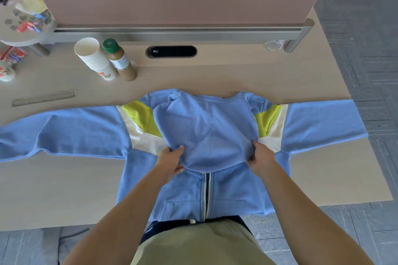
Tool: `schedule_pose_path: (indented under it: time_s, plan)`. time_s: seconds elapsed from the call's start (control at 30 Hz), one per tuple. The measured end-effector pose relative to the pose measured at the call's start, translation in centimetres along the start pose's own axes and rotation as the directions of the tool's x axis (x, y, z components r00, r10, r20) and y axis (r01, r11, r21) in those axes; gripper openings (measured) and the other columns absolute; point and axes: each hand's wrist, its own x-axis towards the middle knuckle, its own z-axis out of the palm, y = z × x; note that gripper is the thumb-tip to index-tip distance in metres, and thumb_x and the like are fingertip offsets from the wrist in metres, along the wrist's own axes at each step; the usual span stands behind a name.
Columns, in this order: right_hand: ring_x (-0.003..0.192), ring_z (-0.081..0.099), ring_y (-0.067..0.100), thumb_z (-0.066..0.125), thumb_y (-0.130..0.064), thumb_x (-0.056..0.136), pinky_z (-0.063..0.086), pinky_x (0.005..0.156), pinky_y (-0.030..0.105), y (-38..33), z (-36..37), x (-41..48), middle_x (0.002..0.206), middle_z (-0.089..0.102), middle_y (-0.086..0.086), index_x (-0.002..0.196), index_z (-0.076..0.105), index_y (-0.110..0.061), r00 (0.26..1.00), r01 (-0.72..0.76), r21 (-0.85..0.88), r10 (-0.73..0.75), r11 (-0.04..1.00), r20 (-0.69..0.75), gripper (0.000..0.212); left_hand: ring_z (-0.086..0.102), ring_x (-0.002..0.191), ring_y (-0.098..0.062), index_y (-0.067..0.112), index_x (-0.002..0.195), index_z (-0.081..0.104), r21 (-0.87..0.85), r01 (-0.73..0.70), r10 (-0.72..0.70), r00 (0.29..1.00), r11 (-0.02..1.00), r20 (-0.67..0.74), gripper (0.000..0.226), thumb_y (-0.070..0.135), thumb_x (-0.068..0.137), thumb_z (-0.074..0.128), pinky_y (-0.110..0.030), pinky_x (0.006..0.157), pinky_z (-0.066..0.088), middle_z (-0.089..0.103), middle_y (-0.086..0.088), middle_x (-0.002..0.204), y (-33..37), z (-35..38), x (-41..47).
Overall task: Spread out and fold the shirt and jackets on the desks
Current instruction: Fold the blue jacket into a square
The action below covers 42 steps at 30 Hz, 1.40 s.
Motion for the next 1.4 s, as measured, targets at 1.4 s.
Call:
schedule_pose_path:
  time_s: [1.4]
  plan:
    - [0.083, 0.061, 0.022, 0.065, -0.043, 0.090, 0.052, 0.075, 0.031, -11.1, 10.8, 4.6, 0.100, 0.067, 0.009, 0.111, 0.062, -0.007, 0.960, 0.269, -0.825, -0.069, 0.497, 0.271, 0.042, 0.071, 0.103, -0.029, 0.008, 0.119, 0.066, 0.343, 0.080, -0.138, 0.979, 0.936, 0.147, 0.053, 0.052, 0.089, 0.067, -0.045, 0.090, 0.056, 0.073, -0.015, 0.111, 14.7, -1.4, 5.8]
